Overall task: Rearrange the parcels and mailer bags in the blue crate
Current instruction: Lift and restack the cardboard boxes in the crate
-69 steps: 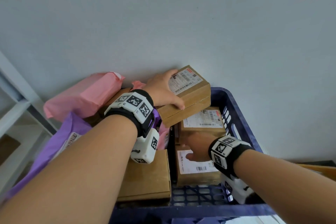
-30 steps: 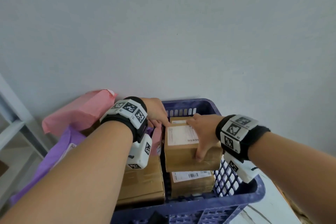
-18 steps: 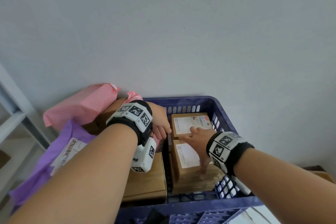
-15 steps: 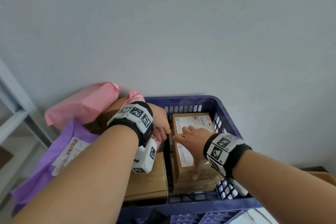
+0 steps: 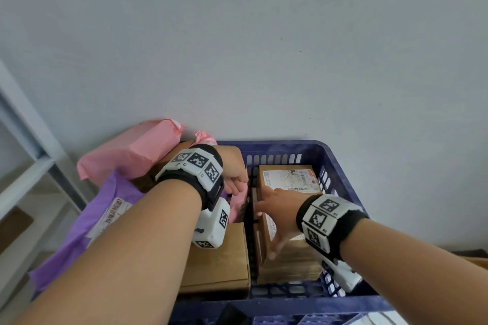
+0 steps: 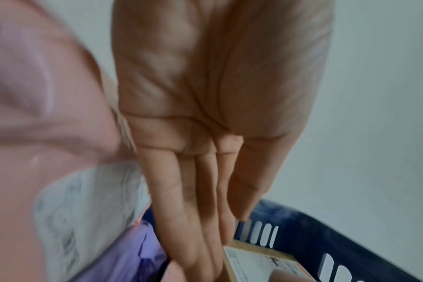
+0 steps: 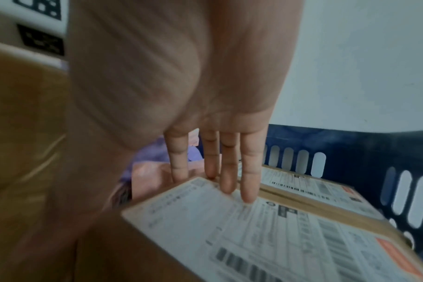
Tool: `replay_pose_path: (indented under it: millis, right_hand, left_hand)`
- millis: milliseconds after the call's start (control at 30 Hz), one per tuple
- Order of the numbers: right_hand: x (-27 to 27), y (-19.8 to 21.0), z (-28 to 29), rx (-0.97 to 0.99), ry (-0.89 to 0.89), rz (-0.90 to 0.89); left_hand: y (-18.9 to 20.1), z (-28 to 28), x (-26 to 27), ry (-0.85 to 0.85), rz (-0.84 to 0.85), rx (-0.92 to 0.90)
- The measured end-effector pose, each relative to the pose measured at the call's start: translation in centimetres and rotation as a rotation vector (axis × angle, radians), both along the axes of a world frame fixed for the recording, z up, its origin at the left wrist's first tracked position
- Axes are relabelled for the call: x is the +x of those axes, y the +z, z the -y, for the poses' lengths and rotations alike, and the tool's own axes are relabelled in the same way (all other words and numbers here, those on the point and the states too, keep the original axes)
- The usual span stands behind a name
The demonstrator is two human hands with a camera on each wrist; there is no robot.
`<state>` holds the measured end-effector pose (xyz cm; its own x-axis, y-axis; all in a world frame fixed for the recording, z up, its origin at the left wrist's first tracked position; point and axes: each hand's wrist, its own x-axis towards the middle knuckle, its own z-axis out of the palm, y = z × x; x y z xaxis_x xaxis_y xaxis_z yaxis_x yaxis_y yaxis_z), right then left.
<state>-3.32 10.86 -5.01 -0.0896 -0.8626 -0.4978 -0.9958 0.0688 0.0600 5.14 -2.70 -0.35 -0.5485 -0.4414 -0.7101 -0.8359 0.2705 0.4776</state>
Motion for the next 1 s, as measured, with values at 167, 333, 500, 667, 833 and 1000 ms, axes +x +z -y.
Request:
replay_pose_path:
  millis: [167,333,500,667,833,1000]
  right_hand:
    - [-0.5,1.9,1.1,-0.198,-0.121,0.165]
    - [0.5,3.9,1.9,-0.246,-0.073,0.319]
    - [4.3,5.6,2.2,-0.076,-0.016,0.493]
    - [7.3,4.3,1.9,0.07,0.187,0.407]
    - [8.6,3.5,2.0,0.047,0.236,0.363]
    - [8.7,3.6,2.2,0.043,0.206,0.325]
  left_hand:
    - [2.8,0.7,0.5,0.075,-0.248,-0.428]
    - [4.0,1.0,2.3,0.087,-0.383,-0.732]
    - [3.3,1.6,3.9,0.126,-0.419,-0.818]
    - [2.1,2.1,5.3,0.152,-0.415,-0.752]
    - [1.5,2.1,5.9,0.171,-0.431,-0.758]
    - [1.0,2.4,5.9,0.201,-0.434,-0.713]
